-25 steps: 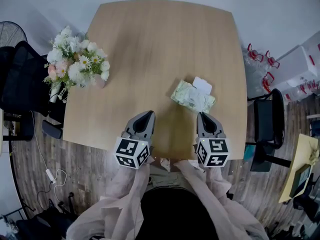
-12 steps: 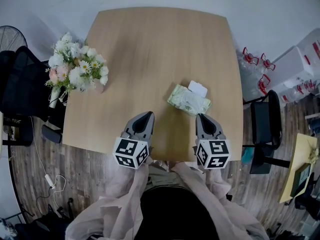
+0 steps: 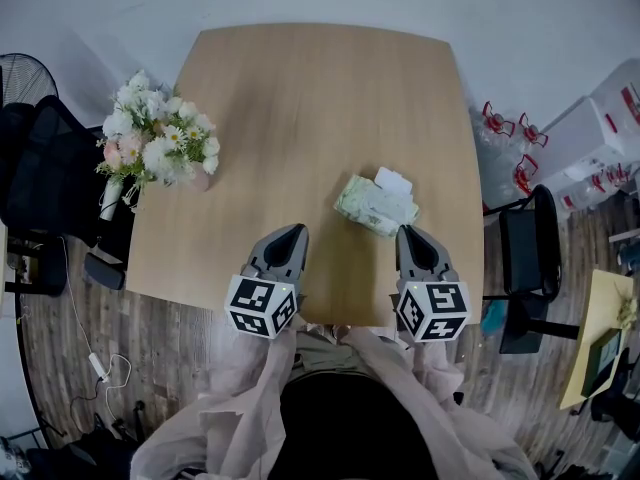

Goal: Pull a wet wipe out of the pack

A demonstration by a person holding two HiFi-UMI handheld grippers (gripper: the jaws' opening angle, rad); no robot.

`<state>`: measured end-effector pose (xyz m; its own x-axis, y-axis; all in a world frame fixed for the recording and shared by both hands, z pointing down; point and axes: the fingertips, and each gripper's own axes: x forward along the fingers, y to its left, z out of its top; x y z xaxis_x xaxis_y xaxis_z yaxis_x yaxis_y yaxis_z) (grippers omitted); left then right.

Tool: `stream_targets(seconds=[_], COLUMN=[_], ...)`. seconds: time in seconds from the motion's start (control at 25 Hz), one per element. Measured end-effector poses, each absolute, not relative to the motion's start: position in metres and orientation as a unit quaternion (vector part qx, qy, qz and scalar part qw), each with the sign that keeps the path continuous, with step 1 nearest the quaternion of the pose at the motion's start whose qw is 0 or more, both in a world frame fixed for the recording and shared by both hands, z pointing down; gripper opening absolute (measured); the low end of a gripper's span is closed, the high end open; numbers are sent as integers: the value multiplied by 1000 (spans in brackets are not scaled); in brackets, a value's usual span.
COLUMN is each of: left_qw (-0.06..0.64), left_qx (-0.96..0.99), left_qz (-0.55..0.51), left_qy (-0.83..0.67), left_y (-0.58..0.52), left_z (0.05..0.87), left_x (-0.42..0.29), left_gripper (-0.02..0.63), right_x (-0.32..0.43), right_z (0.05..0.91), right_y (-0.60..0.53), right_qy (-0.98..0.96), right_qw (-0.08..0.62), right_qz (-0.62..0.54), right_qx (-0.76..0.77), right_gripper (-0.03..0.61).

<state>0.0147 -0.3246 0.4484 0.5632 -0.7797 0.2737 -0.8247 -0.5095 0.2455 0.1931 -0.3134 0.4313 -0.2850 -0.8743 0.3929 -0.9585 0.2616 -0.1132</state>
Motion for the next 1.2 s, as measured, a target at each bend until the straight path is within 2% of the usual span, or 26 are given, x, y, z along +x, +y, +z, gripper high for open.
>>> stream_targets(seconds=[0.68, 1.2], left_qw=[163, 134], left_qx=[865, 854], left_qz=[24, 17], left_qy=[-474, -502], left_y=[-328, -337], left_z=[412, 392], left_x=[2, -27], left_gripper=[9, 9], right_x=[194, 201], right_z=[365, 362], right_y=[-317, -321], right_qy=[-801, -797], right_qw=[64, 51], right_qz=[118, 110], right_qx=[584, 591], right_gripper=[20, 17])
